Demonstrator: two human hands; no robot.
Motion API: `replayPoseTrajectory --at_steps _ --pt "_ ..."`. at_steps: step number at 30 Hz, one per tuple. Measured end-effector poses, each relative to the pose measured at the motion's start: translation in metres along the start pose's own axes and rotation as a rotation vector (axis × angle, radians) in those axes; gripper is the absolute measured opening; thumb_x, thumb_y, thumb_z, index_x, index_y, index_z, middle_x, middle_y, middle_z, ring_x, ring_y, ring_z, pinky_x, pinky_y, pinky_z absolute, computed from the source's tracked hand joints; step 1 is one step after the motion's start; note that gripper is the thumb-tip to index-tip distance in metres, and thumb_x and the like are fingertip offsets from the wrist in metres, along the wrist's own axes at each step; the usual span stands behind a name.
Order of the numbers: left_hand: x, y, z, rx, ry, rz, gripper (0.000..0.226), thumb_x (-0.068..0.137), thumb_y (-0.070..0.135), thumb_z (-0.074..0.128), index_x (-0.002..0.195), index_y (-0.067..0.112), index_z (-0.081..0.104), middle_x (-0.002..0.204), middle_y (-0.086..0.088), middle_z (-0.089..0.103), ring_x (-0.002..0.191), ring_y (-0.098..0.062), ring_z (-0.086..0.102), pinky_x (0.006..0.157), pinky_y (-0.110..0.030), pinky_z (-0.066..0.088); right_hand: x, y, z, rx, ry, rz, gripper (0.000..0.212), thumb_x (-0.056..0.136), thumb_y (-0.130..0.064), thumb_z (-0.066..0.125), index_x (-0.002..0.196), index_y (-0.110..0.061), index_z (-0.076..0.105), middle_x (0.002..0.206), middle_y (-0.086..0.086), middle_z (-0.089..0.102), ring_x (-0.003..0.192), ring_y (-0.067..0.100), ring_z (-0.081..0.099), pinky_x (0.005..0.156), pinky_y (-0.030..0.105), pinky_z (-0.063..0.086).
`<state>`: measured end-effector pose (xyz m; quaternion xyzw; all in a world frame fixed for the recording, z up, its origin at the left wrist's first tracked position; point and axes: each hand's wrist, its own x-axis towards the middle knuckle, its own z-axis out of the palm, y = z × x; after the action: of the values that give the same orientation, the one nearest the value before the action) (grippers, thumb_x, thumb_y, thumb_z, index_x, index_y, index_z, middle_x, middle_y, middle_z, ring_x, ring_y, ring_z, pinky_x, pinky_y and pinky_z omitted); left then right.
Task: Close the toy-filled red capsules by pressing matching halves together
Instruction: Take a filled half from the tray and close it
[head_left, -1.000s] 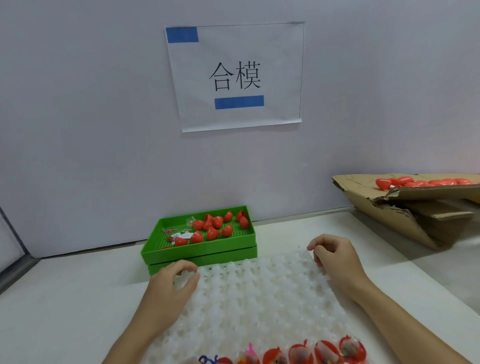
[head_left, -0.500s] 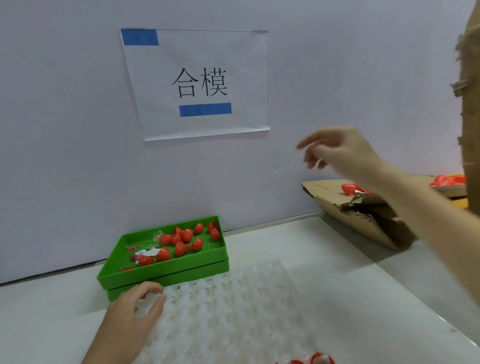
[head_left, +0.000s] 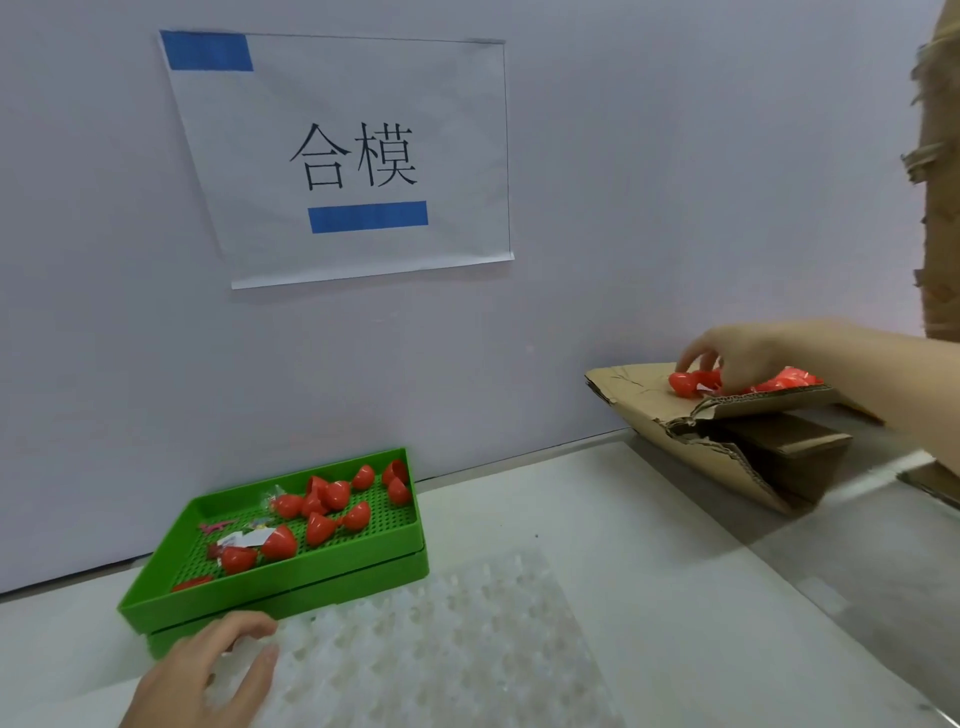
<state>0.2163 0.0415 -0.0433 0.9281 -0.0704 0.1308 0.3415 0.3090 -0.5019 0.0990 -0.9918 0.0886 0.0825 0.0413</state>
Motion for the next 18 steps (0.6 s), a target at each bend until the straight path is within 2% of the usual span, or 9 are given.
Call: replayPoseTrajectory --at_steps 2,4,7,9,11,13,15,17,18 --pt "0.001 0.001 0.001 0.023 0.008 0.023 0.071 0.074 -0.001 0.08 0.087 0.063 0.053 0.089 0.037 0.061 0.081 -0.022 0.062 0.069 -0.012 0.042 0.004 0.0 0.003 -0.117 0.056 -0.05 0.055 0.086 0.002 0.058 0.133 -0.026 0.06 0.12 -0.002 0.064 0.109 0.019 0.057 0.093 0.032 0.052" --pt "0.002 0.001 0.002 0.037 0.019 0.036 0.073 0.074 -0.001 0.081 0.087 0.064 0.052 0.089 0.048 0.054 0.081 -0.022 0.061 0.069 -0.008 0.042 0.008 0.0 0.005 -0.168 0.089 -0.089 0.05 0.086 0.003 0.056 0.125 -0.027 0.066 0.105 -0.007 0.062 0.1 0.017 0.057 0.088 0.031 0.053" --pt "0.002 -0.001 0.003 0.048 0.045 0.044 0.072 0.073 -0.003 0.081 0.086 0.063 0.054 0.09 0.046 0.055 0.08 -0.022 0.061 0.071 -0.001 0.039 0.013 0.001 0.007 -0.217 0.132 -0.128 0.03 0.093 -0.009 0.062 0.12 -0.022 0.069 0.094 -0.008 0.06 0.091 0.015 0.057 0.081 0.027 0.049" --pt "0.002 -0.002 0.004 0.047 0.049 0.044 0.072 0.073 -0.002 0.081 0.084 0.063 0.054 0.088 0.035 0.062 0.08 -0.022 0.061 0.067 -0.005 0.042 0.015 0.001 0.008 -0.208 0.161 -0.15 0.023 0.094 -0.012 0.063 0.115 -0.02 0.07 0.086 -0.011 0.062 0.082 0.012 0.058 0.073 0.025 0.046" --pt "0.002 -0.002 0.005 0.038 0.067 0.039 0.072 0.072 -0.003 0.082 0.081 0.063 0.054 0.077 0.013 0.068 0.078 -0.023 0.062 0.067 -0.023 0.047 0.016 0.001 0.009 -0.109 0.209 -0.162 0.02 0.093 -0.008 0.065 0.109 -0.016 0.072 0.081 -0.011 0.065 0.074 0.008 0.059 0.066 0.023 0.045" --pt "0.002 0.0 0.005 0.028 0.084 0.026 0.071 0.07 -0.004 0.082 0.079 0.06 0.055 0.072 0.008 0.066 0.077 -0.025 0.061 0.068 -0.033 0.045 0.016 0.0 0.007 0.079 0.276 -0.15 0.017 0.091 -0.003 0.066 0.101 -0.014 0.073 0.083 -0.004 0.071 0.074 0.009 0.063 0.064 0.024 0.046" --pt "0.002 -0.001 0.005 0.035 0.069 0.021 0.064 0.07 -0.005 0.082 0.076 0.053 0.058 0.071 0.007 0.065 0.076 -0.025 0.061 0.069 -0.034 0.044 0.015 0.0 0.001 0.333 0.326 -0.123 0.015 0.092 -0.001 0.066 0.099 -0.012 0.072 0.087 0.005 0.075 0.076 0.015 0.069 0.065 0.024 0.05" --pt "0.003 -0.003 0.005 0.047 0.058 0.038 0.051 0.07 -0.007 0.082 0.057 0.038 0.059 0.071 0.007 0.065 0.076 -0.024 0.061 0.067 -0.03 0.044 0.01 -0.005 -0.005 0.556 0.331 -0.114 0.013 0.091 -0.002 0.068 0.103 -0.005 0.072 0.088 0.011 0.074 0.075 0.019 0.071 0.063 0.022 0.054" --pt "0.003 -0.005 0.005 0.048 0.057 0.037 0.05 0.07 -0.007 0.082 0.059 0.038 0.062 0.073 0.007 0.066 0.076 -0.024 0.061 0.066 -0.027 0.044 0.006 -0.009 -0.009 0.623 0.325 -0.114 0.015 0.09 -0.002 0.069 0.105 -0.003 0.072 0.089 0.013 0.074 0.075 0.02 0.072 0.062 0.021 0.056"
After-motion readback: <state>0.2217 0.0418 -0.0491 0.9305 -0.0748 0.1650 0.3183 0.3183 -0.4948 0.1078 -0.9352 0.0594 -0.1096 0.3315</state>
